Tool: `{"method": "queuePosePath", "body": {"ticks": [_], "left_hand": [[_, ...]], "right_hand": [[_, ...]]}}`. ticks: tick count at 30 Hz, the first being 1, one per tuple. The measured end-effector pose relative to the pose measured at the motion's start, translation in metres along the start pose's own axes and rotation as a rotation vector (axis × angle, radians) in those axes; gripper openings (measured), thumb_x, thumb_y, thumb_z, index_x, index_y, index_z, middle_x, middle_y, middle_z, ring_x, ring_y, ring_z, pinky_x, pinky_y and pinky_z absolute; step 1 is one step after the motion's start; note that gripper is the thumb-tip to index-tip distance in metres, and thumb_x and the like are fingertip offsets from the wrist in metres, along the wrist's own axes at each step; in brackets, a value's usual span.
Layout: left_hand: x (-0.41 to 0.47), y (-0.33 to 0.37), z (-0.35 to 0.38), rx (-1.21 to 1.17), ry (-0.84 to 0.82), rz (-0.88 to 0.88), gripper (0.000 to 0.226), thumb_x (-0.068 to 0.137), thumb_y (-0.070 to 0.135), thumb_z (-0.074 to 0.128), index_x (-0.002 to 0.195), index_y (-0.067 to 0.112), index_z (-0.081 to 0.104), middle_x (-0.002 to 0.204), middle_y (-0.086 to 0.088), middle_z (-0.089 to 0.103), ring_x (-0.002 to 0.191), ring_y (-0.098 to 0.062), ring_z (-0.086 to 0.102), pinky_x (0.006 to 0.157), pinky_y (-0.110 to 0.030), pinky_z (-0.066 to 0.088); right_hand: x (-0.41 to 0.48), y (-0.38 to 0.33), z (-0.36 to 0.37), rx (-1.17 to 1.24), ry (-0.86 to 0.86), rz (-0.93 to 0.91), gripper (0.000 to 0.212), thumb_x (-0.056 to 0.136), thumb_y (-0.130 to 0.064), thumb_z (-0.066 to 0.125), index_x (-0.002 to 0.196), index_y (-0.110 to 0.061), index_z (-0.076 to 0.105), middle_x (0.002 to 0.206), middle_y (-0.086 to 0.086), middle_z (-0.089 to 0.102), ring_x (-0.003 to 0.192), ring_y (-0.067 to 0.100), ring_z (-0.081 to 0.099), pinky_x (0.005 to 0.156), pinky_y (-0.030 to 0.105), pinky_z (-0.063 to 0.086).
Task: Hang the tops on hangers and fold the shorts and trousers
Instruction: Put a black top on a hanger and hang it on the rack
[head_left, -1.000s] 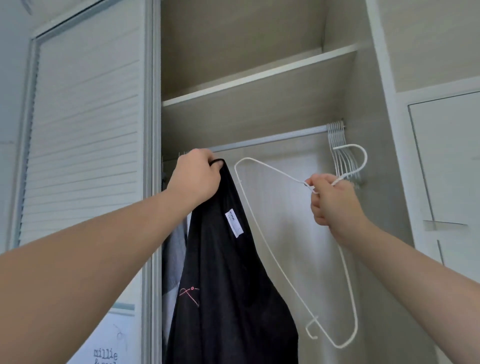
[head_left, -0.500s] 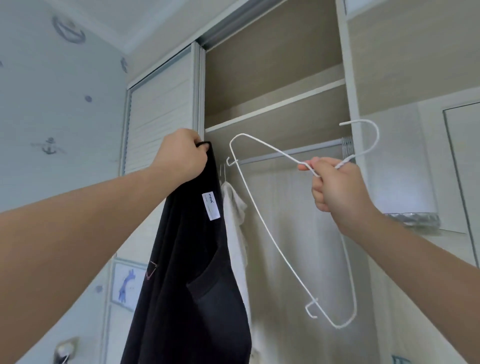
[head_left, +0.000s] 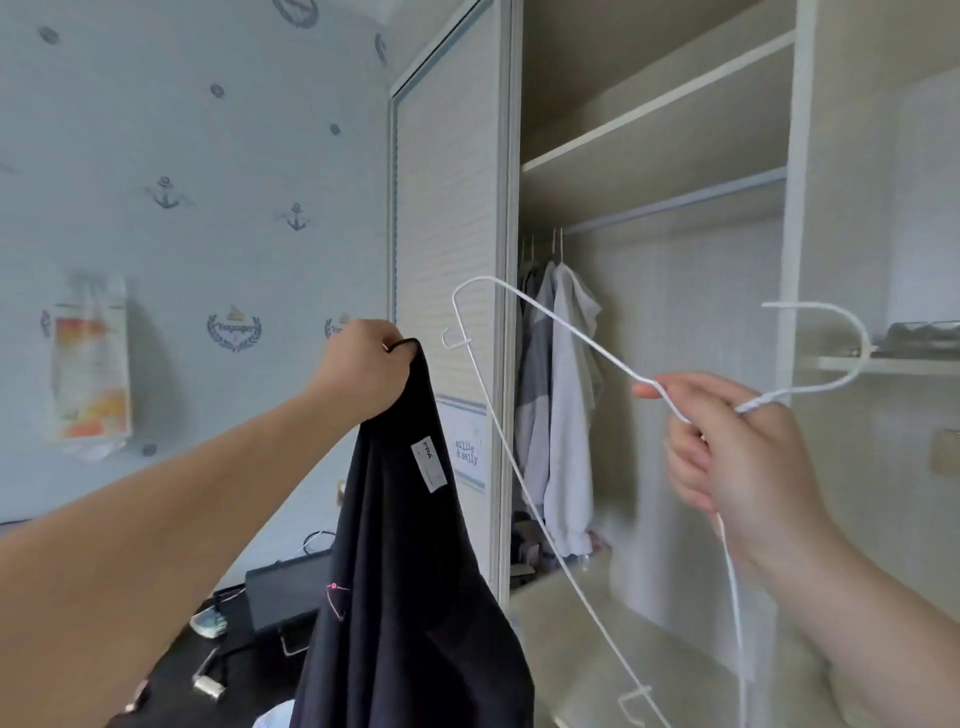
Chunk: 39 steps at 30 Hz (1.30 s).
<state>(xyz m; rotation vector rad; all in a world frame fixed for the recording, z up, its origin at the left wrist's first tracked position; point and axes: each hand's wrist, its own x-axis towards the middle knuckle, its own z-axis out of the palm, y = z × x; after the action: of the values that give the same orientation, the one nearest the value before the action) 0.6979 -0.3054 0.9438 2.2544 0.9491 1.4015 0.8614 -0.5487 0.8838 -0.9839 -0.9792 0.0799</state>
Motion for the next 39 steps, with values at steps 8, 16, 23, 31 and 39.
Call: {"method": "queuePosePath", "body": {"ticks": [8, 16, 23, 31, 39], "left_hand": [[-0.138, -0.063, 0.006, -0.229, -0.192, -0.306, 0.021, 0.092, 0.016, 0.061, 0.079, 0.001, 0.066, 0.060, -0.002, 0.055, 0.057, -0.017, 0.050, 0.050, -0.022, 0.036], [-0.277, -0.117, 0.021, -0.209, -0.308, -0.431, 0.017, 0.090, 0.019, 0.062, 0.078, 0.007, 0.064, 0.058, 0.002, 0.054, 0.055, -0.013, 0.047, 0.057, -0.029, 0.038], [-0.357, -0.124, 0.036, -0.068, -0.504, -0.409, 0.017, 0.092, 0.020, 0.065, 0.079, 0.008, 0.067, 0.078, -0.014, 0.067, 0.065, -0.023, 0.055, 0.067, -0.032, 0.046], [-0.396, -0.078, 0.033, -0.203, -0.704, -0.268, 0.014, 0.091, 0.016, 0.067, 0.077, 0.015, 0.069, 0.068, 0.000, 0.067, 0.060, -0.016, 0.058, 0.060, -0.024, 0.046], [-0.425, -0.070, 0.047, -0.094, -0.796, -0.039, 0.009, 0.091, 0.029, 0.069, 0.088, 0.025, 0.077, 0.079, 0.011, 0.064, 0.078, -0.010, 0.055, 0.078, -0.028, 0.041]], "right_hand": [[-0.156, 0.058, -0.026, 0.078, -0.163, 0.191, 0.024, 0.082, -0.022, 0.059, 0.095, -0.010, 0.076, 0.046, -0.005, 0.026, 0.038, 0.006, 0.019, 0.046, 0.010, 0.023], [-0.307, 0.111, -0.047, -0.109, -0.177, 0.494, 0.021, 0.085, -0.024, 0.062, 0.096, -0.015, 0.077, 0.044, -0.005, 0.029, 0.038, 0.009, 0.022, 0.044, 0.014, 0.019], [-0.356, 0.109, -0.061, -0.364, -0.315, 0.423, 0.026, 0.092, -0.020, 0.056, 0.099, -0.037, 0.073, 0.051, -0.008, 0.044, 0.045, 0.006, 0.032, 0.043, 0.020, 0.025], [-0.359, 0.121, -0.056, -0.387, -0.459, 0.466, 0.017, 0.091, -0.038, 0.053, 0.096, -0.037, 0.069, 0.061, 0.014, 0.049, 0.053, 0.029, 0.042, 0.049, 0.034, 0.032], [-0.374, 0.142, -0.038, -0.100, -0.302, 0.605, 0.018, 0.091, -0.012, 0.055, 0.083, -0.015, 0.071, 0.049, -0.018, 0.051, 0.043, 0.000, 0.043, 0.048, 0.007, 0.032]]}}
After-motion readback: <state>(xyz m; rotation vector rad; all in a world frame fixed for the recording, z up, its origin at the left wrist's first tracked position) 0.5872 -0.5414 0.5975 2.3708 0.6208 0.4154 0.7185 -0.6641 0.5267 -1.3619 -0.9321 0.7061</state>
